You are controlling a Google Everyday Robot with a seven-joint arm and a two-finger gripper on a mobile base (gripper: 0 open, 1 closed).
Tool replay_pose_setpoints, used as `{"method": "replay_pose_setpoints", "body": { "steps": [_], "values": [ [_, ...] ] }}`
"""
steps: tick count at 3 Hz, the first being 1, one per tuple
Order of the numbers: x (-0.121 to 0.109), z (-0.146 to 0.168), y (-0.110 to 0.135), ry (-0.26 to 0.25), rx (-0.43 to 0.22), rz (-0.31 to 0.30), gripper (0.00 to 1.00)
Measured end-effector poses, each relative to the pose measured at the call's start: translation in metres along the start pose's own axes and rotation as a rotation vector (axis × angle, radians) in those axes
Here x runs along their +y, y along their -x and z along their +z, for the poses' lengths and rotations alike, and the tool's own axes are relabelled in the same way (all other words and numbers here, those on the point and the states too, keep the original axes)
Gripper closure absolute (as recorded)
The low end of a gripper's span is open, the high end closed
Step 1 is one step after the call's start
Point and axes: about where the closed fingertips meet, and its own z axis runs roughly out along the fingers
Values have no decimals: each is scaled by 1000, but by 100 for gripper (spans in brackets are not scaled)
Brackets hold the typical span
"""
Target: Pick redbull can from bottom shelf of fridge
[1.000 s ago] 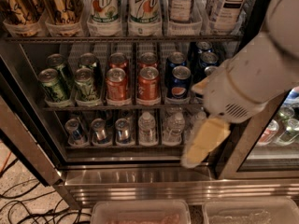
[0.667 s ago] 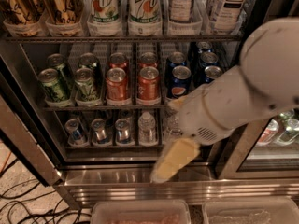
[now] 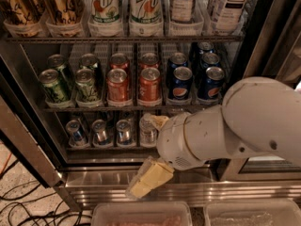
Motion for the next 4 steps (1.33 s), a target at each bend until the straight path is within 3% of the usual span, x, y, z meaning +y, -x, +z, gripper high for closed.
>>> {"method": "replay_pose_setpoints", "body": {
  "steps": [1,2,3,4],
  "values": [
    [-9,13,-8,-33,23,12,0],
    [-7,47,-37,-68,7,34,0],
    [1,86,-64,-105,-45,5,0],
    [-20,110,-69,-202,-148,-61,0]
  ]
}}
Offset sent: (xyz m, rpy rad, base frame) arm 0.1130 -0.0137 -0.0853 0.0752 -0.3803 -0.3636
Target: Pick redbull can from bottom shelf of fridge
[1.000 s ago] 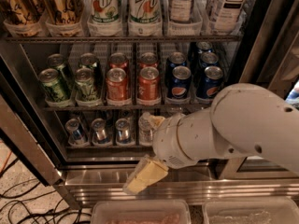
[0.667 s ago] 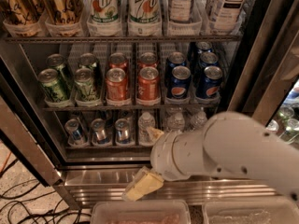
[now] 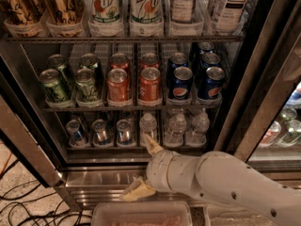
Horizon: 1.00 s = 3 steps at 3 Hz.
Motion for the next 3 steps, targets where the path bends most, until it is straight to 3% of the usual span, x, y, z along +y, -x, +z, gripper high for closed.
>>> {"method": "replay_pose_setpoints", "body": {
  "steps": [1,2,3],
  "values": [
    [-55,13,10,-175,-114,-105,0],
    [-69,25,-7,-231,-135,-68,0],
    [-72,29,-4,-242,-199,-54,0]
  ]
}}
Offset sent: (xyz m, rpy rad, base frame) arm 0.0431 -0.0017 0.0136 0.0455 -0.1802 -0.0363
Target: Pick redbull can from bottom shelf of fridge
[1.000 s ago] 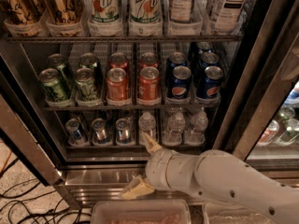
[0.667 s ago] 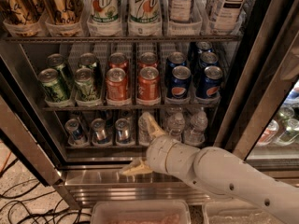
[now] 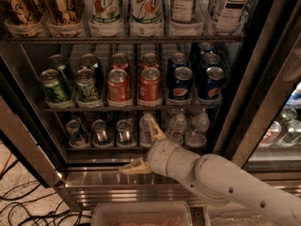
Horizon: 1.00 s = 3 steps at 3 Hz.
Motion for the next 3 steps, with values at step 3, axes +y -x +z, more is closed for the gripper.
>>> {"method": "replay_pose_setpoints", "body": {
  "steps": [3],
  "values": [
    [40,50,40,-183,-275,75,0]
  ]
}}
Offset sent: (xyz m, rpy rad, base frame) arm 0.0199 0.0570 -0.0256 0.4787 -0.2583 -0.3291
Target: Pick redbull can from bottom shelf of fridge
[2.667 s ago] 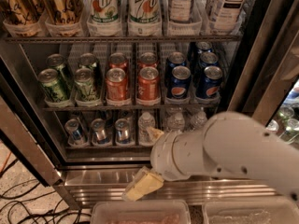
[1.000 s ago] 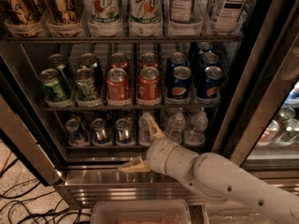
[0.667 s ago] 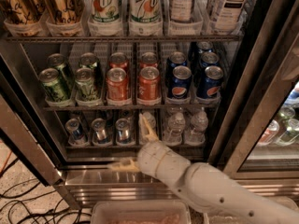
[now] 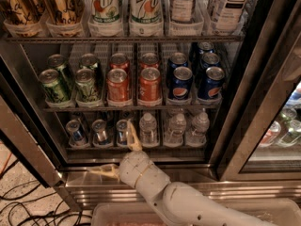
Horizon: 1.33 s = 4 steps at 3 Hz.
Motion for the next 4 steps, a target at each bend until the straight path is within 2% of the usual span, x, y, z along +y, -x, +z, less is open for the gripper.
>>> {"method": "replay_pose_setpoints", "body": {
  "steps": [1,2,3,4],
  "values": [
    [1,0,-5,-7,0,22,0],
    [-3,6,-7,10,-1,-1,0],
    [15,10,-46,22,40,36,0],
    [67,-2,-96,77,36,126,0]
  ]
}}
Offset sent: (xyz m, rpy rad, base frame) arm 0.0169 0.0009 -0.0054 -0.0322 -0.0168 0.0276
